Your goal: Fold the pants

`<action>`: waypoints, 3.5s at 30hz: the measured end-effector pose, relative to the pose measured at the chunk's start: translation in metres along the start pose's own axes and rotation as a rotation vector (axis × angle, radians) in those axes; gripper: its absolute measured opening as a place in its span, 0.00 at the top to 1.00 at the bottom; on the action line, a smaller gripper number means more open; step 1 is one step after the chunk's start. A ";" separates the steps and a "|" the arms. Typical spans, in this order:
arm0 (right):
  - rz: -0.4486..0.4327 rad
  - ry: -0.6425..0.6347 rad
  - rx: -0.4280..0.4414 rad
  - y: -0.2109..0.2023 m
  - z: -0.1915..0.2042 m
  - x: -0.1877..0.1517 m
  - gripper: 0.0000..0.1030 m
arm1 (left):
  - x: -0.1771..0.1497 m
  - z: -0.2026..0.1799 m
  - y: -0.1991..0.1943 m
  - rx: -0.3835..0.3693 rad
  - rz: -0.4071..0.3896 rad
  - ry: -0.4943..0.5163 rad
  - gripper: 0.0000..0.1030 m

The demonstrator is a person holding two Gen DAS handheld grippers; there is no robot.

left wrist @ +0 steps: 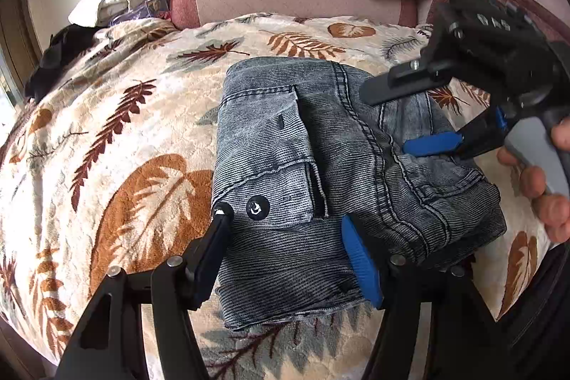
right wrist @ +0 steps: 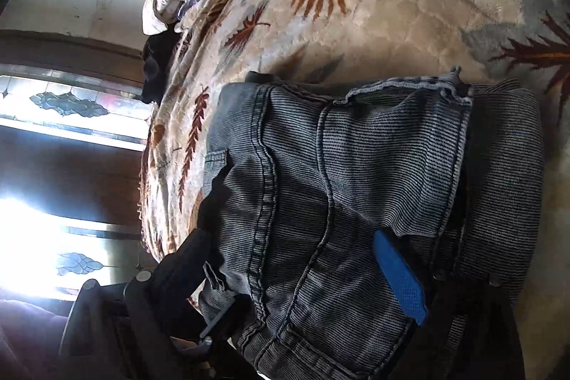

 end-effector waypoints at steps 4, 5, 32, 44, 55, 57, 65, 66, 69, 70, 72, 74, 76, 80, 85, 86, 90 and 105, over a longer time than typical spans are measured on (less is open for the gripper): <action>-0.103 -0.061 -0.043 -0.046 0.016 -0.004 0.08 | 0.009 0.010 -0.026 -0.049 -0.051 -0.075 0.36; -0.117 -0.074 -0.064 -0.054 0.017 -0.010 0.08 | 0.011 0.014 -0.031 -0.051 -0.073 -0.094 0.36; -0.251 0.040 0.012 -0.112 -0.011 -0.074 0.07 | 0.024 0.049 -0.029 -0.062 0.020 -0.242 0.24; -0.198 0.106 0.028 -0.095 -0.044 -0.063 0.07 | 0.031 0.056 -0.021 -0.101 0.058 -0.255 0.23; -0.136 0.132 -0.009 -0.079 -0.069 -0.036 0.07 | 0.043 0.088 0.032 -0.244 0.195 -0.347 0.24; -0.123 0.139 -0.005 -0.071 -0.071 -0.032 0.07 | 0.044 0.086 0.042 -0.284 0.217 -0.352 0.24; -0.057 0.056 -0.058 -0.045 -0.051 -0.019 0.08 | 0.050 0.072 0.057 -0.365 0.275 -0.379 0.26; -0.049 0.034 -0.079 -0.042 -0.047 -0.018 0.08 | 0.051 0.069 0.056 -0.373 0.267 -0.367 0.26; -0.026 0.013 -0.149 -0.037 -0.046 -0.018 0.34 | 0.048 0.063 0.064 -0.374 0.292 -0.362 0.40; -0.015 0.007 -0.184 -0.036 -0.048 -0.018 0.52 | 0.047 0.062 0.068 -0.378 0.307 -0.374 0.47; -0.009 -0.004 -0.194 -0.037 -0.048 -0.020 0.62 | 0.047 0.058 0.067 -0.342 0.290 -0.352 0.50; -0.007 -0.039 -0.214 -0.038 -0.042 -0.021 0.76 | 0.049 0.049 0.060 -0.293 0.265 -0.287 0.60; -0.014 -0.089 -0.249 -0.037 -0.030 -0.022 0.80 | 0.053 0.041 0.051 -0.259 0.233 -0.238 0.68; -0.052 -0.157 -0.267 -0.046 -0.009 -0.021 0.81 | 0.056 0.032 0.040 -0.216 0.191 -0.183 0.75; -0.106 -0.217 -0.276 -0.066 0.016 -0.012 0.82 | 0.068 0.024 0.012 -0.200 0.100 -0.124 0.76; -0.115 -0.230 -0.280 -0.070 0.021 -0.009 0.82 | 0.072 0.022 0.006 -0.194 0.079 -0.110 0.76; -0.157 -0.258 -0.283 -0.088 0.034 0.007 0.82 | 0.093 0.020 -0.010 -0.206 0.015 -0.104 0.76; -0.133 -0.218 -0.282 -0.048 0.015 0.045 0.82 | 0.106 0.043 0.048 -0.181 0.077 -0.140 0.76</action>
Point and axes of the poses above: each gripper's, at about its wrist camera, not at the fingertips, and y roughly the way its jaws point, z to its left, x to its top, the point moved 4 cm from there along y, roughly the way its jaws point, and after that the axes turned 8 degrees about -y, right-handed, at the moved point
